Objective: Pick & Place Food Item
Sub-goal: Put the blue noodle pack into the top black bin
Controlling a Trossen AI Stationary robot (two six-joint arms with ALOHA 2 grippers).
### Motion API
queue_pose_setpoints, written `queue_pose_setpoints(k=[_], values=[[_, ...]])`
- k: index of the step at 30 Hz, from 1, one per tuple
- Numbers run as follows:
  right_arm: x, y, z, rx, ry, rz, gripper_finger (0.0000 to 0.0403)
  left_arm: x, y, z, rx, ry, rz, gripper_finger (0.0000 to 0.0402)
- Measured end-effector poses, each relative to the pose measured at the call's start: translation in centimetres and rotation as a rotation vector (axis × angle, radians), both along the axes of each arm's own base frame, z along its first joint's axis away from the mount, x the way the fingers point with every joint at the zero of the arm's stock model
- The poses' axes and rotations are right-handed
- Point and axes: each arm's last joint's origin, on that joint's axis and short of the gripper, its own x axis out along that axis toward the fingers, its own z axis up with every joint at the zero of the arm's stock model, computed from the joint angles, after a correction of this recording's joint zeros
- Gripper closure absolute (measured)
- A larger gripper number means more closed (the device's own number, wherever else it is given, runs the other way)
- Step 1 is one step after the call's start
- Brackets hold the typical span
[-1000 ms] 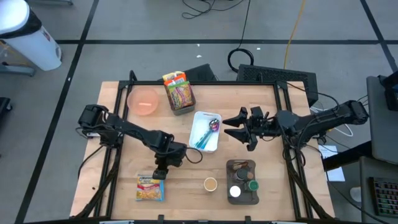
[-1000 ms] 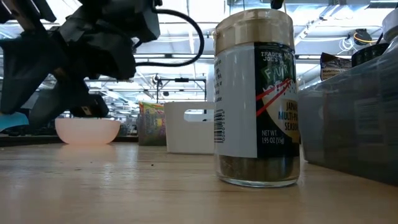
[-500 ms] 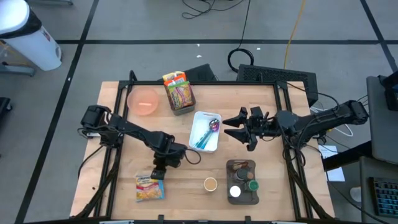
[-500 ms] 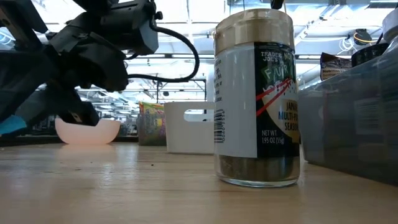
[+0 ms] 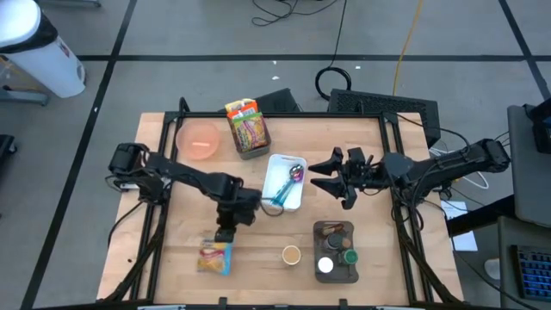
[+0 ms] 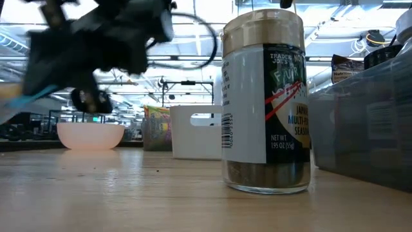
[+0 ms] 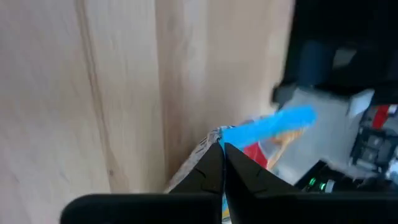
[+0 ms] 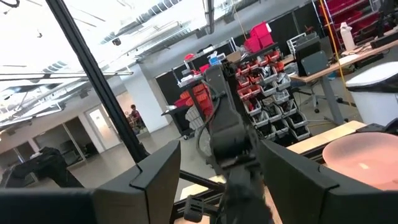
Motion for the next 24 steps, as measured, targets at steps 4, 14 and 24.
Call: queue_pose_setpoints(k=[4,14,24], values=[[0.0,0.0,0.1,-0.007,-0.012,-0.002,0.0193,1.0,1.3,3.5,-0.008,-0.132,0.064,0.0398],[-0.1,0.0,0.3,-0.029,-0.035,-0.012,0.0193,0.5,4.6,12.9,0.052,-0.468,0.223,0.04],[0.1,-0.5,0.1,-0.174,0.005,-0.234,0.0193,0.6,6.9,18.8,-0.023,-0.852,0.448,0.04]])
